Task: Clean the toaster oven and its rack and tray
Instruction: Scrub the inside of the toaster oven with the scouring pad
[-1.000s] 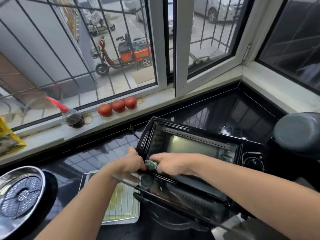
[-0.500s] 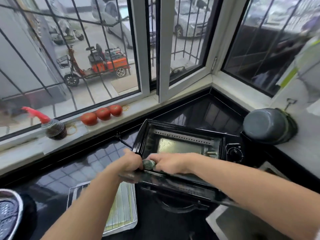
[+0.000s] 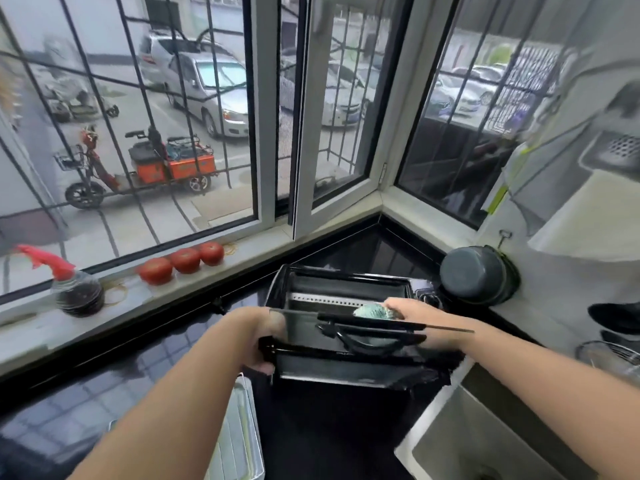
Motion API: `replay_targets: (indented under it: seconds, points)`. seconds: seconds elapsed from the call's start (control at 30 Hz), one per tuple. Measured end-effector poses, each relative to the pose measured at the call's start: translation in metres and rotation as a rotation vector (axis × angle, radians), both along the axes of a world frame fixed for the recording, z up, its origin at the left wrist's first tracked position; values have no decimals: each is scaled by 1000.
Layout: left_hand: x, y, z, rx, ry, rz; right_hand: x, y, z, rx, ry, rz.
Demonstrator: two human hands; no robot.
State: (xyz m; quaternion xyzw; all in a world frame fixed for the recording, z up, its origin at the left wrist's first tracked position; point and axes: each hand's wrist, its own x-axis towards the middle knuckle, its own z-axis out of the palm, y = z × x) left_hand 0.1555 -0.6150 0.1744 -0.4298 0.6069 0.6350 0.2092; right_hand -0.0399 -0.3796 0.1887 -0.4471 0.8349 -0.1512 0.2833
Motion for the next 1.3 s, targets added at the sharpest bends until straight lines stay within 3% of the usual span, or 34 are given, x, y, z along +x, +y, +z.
replay_targets:
  seconds: [0.17, 0.37, 0.43, 0.5, 0.57, 0.67, 0.73, 0.87, 0.93, 1.0, 1.13, 1.3]
  points:
    - [5, 5, -4, -59, -51, -60, -1, 13, 7, -246, 34, -81]
    - [16, 1, -18, -368, -83, -159, -10, 12, -25, -239, 175, -73]
    - [16, 0, -14, -561, 54, -211, -7, 11, -27, -235, 191, -61]
    - [22, 7, 0, -716, 363, -257, -6, 12, -30, -234, 172, -51]
    - [39, 12, 16, -757, 549, -364, -7, 15, -33, -237, 177, -78]
    - [71, 14, 19, -610, 521, -635, -7, 14, -35, -269, 196, -103]
    - [77, 14, 6, -652, 576, -762, -7, 13, -37, -220, 237, -113]
    - [62, 5, -37, -1099, 594, -988, -5, 7, -45, -135, 390, -76]
    - [55, -4, -55, -1340, 684, -1102, -8, 5, -44, -138, 341, -108]
    - [52, -11, -58, -1456, 740, -1189, -10, 4, -42, -133, 291, -140]
    - [47, -10, -46, -1577, 701, -1399, -4, 6, -41, -130, 203, -198]
    - [49, -6, -42, -1558, 673, -1363, 9, 9, -30, -155, 123, -226]
